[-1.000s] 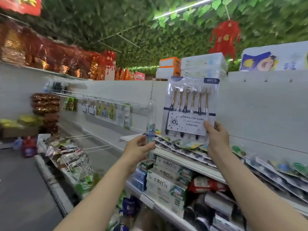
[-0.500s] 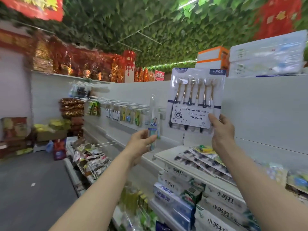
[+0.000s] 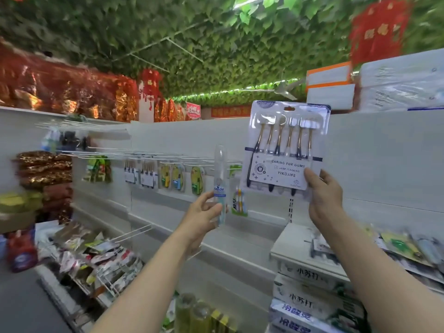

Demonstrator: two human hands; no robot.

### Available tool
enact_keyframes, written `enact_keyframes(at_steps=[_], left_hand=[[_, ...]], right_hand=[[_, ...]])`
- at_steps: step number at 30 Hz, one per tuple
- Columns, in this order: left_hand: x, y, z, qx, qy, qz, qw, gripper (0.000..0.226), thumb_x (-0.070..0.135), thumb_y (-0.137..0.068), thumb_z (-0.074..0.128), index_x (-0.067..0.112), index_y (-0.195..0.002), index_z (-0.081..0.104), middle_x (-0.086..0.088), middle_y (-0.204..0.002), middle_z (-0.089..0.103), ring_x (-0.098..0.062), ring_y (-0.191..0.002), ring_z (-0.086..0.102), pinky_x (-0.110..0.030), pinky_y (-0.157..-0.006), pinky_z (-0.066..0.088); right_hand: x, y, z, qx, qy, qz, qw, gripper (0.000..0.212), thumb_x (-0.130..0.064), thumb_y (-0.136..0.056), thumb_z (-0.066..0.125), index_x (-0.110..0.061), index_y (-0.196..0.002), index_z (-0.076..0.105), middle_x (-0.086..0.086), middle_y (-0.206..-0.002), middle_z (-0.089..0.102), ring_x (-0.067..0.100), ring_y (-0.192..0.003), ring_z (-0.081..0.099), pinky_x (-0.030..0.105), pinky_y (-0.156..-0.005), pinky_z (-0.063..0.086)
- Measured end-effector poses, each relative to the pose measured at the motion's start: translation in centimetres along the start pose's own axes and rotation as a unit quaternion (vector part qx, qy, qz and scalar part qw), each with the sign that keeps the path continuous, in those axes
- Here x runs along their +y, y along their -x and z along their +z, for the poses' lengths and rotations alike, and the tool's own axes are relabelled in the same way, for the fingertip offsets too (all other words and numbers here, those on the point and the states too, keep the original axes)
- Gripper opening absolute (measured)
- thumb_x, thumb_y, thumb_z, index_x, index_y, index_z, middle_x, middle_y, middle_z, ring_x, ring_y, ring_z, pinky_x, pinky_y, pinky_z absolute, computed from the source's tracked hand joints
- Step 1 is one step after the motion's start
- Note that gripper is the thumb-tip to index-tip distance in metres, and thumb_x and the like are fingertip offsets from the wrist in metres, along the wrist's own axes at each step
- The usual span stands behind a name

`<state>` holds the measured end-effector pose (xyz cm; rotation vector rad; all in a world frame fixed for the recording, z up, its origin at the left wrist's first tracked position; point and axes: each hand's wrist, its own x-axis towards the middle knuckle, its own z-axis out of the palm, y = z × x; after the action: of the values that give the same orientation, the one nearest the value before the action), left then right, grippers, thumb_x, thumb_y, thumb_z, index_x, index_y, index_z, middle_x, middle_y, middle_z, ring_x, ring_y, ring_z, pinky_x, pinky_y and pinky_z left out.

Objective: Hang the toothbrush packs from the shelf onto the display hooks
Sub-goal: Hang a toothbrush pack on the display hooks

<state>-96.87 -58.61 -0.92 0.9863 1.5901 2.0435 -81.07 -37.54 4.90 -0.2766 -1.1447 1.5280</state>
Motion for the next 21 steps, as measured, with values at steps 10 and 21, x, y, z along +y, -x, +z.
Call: enact_keyframes(at_steps=[10,21], left_hand=[[-1.3,-8.3,-10.5,-0.053,0.025,-0.026,0.998,0.042,0.007,-0.097,0.057,0.020,-0.136,0.050,-0.008,-0.124,0.065,-0.021,-0.111,0.066,-0.049,-0.100,0.051],[-3.6,-13.6,-15.0,-0.104,0.025,-0.037,0.994,0.032,0.001,-0.095,0.059,0.026,-0.114,0.055,-0.012,-0.118,0.067,-0.023,-0.109,0.068,-0.057,-0.098,0.050]], right_hand=[[4.3,1.8,10.3,0.036,0.004,-0.036,0.999,0.052,-0.004,-0.096,0.060,0.007,-0.143,0.041,-0.009,-0.089,0.057,0.007,-0.082,0.062,0.031,-0.091,0.048],[6.2,-2.3,14.8,0.065,-0.007,-0.076,0.995,0.028,-0.004,-0.096,0.061,-0.013,-0.121,0.055,-0.007,-0.094,0.065,0.004,-0.083,0.066,0.031,-0.092,0.053]])
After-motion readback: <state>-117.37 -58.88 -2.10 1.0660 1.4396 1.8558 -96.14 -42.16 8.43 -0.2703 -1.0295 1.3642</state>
